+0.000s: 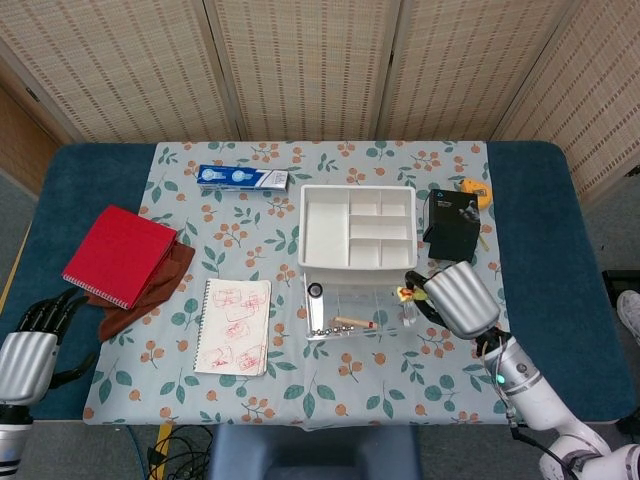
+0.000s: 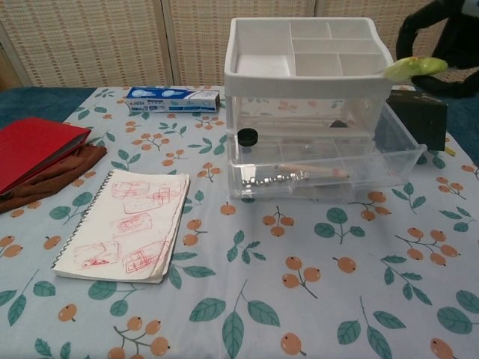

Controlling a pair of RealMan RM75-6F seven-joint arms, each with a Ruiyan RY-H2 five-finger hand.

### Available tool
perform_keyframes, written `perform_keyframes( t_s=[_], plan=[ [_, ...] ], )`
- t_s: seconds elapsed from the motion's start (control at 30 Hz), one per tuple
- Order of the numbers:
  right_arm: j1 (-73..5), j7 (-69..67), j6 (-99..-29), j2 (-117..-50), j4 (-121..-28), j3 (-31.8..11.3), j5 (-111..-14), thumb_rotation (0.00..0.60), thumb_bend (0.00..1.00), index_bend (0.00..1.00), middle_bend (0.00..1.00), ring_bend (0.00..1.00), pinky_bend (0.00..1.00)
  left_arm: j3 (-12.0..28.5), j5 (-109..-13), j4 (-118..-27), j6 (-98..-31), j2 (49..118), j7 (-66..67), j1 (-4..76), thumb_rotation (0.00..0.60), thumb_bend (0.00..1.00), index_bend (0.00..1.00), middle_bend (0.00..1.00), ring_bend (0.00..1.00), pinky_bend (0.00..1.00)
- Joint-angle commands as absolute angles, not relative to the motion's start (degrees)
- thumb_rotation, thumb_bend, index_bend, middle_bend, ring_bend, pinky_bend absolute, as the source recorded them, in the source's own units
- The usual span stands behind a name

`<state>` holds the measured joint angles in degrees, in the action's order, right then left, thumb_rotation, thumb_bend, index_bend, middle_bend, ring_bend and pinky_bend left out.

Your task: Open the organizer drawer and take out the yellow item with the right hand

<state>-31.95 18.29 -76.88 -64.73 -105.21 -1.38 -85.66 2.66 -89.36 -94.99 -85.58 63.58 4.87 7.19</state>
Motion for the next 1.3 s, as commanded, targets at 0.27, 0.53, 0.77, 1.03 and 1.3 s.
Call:
perform_keyframes(
  t_s=[0.27,0.53,0.77,1.03,1.3],
  plan=[
    [-24.5,9.6,-77.6,-67.5,-94.6,2.8,-85.9,0.6,0.48,0.54,1.0,1.0,1.0,2.7,-89.8,-95.4,-85.1,64.2,5.6,7.9,0.6,0.25,0.15,0.12,0.15,0.15],
    [-23.9,7.2,-73.5,-72.5,-89.6,3.8,-87.1,0.6,0.48,0.39,1.0,1.0,1.0,2.8,-89.7,-96.1,-85.4,63.9,6.1,7.9,0.6,0.25,0.15,0.12,0.15,0.15],
    [-23.9,7.9,-70.8,-72.2,-89.8,3.7,-86.8,0.6,0.48,0.18,0.82,0.96,1.0,2.8,-89.2,-95.8,-85.6,64.0,6.2,7.7,0.6,0.25,0.15,0.12,0.15,0.15],
    [-21.2,8.8,-74.1,-69.7,-92.6,2.9,-86.8,0.6,0.5,0.14,0.61,0.72,0.9,2.9,-89.3,-95.4,-85.4,64.3,5.8,8.0,0.6,0.25,0.15,0.12,0.15,0.15],
    [-18.4,7.1,-76.3,-66.0,-95.3,2.1,-85.5,0.6,0.34,0.11,0.41,0.48,0.68,3.1,-89.2,-95.0,-84.7,64.9,5.8,8.8,0.6,0.25,0.15,0.12,0.15,0.15]
  ],
)
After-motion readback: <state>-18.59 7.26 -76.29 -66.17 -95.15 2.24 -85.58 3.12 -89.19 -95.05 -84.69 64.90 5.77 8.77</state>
